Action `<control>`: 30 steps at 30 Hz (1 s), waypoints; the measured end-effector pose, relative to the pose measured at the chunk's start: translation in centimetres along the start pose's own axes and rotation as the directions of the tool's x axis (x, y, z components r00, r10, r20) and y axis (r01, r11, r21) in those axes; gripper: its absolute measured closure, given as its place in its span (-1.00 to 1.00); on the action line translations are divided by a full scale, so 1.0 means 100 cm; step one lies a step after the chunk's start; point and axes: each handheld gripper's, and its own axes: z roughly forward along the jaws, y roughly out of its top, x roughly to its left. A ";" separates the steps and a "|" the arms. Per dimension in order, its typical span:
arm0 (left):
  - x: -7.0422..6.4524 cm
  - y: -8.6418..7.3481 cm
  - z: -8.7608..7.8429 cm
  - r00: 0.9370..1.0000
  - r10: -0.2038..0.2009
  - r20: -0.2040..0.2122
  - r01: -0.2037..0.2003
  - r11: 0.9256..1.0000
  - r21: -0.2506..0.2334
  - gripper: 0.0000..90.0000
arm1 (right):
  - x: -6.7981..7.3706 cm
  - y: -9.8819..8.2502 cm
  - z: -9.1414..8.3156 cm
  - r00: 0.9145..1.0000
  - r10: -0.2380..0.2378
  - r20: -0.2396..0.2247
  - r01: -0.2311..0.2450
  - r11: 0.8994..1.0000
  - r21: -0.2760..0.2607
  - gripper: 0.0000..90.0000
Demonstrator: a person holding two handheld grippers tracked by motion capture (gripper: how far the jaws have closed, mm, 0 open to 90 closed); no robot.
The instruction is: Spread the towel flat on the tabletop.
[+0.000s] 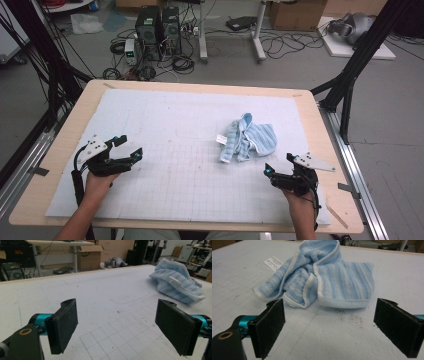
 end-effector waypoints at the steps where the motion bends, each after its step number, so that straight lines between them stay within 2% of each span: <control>1: 0.000 0.000 -0.001 1.000 0.000 0.000 0.000 1.000 0.000 -0.59 | 0.001 0.001 0.001 1.000 -0.005 -0.002 0.005 1.000 0.003 -0.80; 10: 0.003 0.001 -0.007 1.000 -0.003 -0.011 0.003 1.000 -0.011 -0.59 | 0.010 0.013 0.013 0.998 0.027 -0.058 -0.027 1.000 0.014 -0.79; 13: 0.004 -0.001 -0.009 1.000 -0.008 -0.018 0.008 1.000 -0.003 -0.59 | 0.011 0.016 0.016 0.997 0.005 -0.078 -0.005 1.000 0.007 -0.64; 15: 0.004 -0.001 -0.010 1.000 -0.011 -0.017 0.011 1.000 -0.006 -0.59 | 0.013 0.018 0.018 0.997 -0.011 -0.076 0.012 1.000 0.017 -0.64; 24: 0.004 -0.001 -0.009 1.000 -0.008 -0.011 0.008 1.000 -0.001 -0.59 | 0.008 0.036 0.028 0.998 -0.013 -0.065 0.015 1.000 0.022 -0.51; 26: 0.004 -0.001 -0.008 1.000 -0.011 -0.012 0.011 1.000 -0.003 -0.59 | 0.010 0.041 0.035 0.998 -0.045 -0.054 0.047 0.998 0.045 -0.45; 30: 0.003 -0.001 -0.008 1.000 -0.014 -0.011 0.014 1.000 -0.001 -0.59 | 0.018 0.051 0.057 0.993 -0.090 -0.075 0.097 0.990 0.103 -0.25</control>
